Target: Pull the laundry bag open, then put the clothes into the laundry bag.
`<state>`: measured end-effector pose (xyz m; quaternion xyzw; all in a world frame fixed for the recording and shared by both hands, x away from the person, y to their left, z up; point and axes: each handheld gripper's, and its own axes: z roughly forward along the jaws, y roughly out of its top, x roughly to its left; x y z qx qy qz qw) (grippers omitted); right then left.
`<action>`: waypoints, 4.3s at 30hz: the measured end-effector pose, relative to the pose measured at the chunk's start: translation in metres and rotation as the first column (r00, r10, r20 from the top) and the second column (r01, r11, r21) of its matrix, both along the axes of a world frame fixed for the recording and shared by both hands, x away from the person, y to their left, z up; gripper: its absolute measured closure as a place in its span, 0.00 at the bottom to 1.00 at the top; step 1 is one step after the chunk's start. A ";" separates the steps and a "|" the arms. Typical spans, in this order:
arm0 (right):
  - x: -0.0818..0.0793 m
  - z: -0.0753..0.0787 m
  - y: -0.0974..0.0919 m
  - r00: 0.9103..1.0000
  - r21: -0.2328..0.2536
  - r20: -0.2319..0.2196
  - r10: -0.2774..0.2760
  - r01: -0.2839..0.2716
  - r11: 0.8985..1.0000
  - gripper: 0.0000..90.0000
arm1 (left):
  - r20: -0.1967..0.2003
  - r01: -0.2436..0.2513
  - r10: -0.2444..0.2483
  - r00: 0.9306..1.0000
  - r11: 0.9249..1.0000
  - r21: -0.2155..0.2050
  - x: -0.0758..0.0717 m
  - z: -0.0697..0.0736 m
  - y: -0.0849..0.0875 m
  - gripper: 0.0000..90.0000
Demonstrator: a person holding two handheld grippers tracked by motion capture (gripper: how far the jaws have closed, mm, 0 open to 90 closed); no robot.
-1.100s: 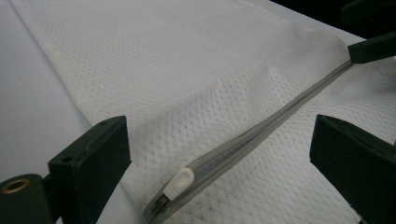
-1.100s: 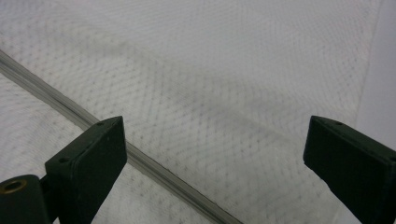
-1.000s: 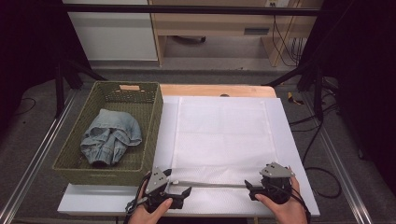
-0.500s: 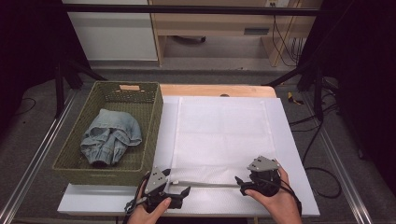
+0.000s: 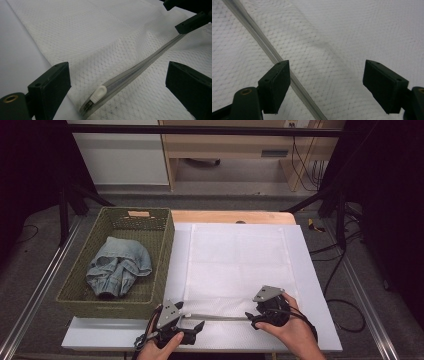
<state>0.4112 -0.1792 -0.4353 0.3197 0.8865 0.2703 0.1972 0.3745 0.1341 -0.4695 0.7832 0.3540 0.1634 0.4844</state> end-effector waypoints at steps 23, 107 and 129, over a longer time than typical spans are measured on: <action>0.015 0.006 0.016 0.992 -0.033 -0.051 0.117 -0.119 0.992 0.44 | -0.002 -0.025 0.025 1.000 0.999 0.025 0.001 -0.001 0.002 0.07; 0.024 -0.030 0.030 0.970 0.134 -0.179 0.167 -0.144 0.981 0.70 | 0.000 -0.024 0.024 1.000 0.998 0.061 -0.002 0.000 -0.001 0.09; 0.026 -0.029 0.028 0.983 0.116 -0.116 0.142 -0.129 0.985 1.00 | 0.007 -0.027 0.026 1.000 0.997 0.078 -0.002 0.000 -0.001 0.09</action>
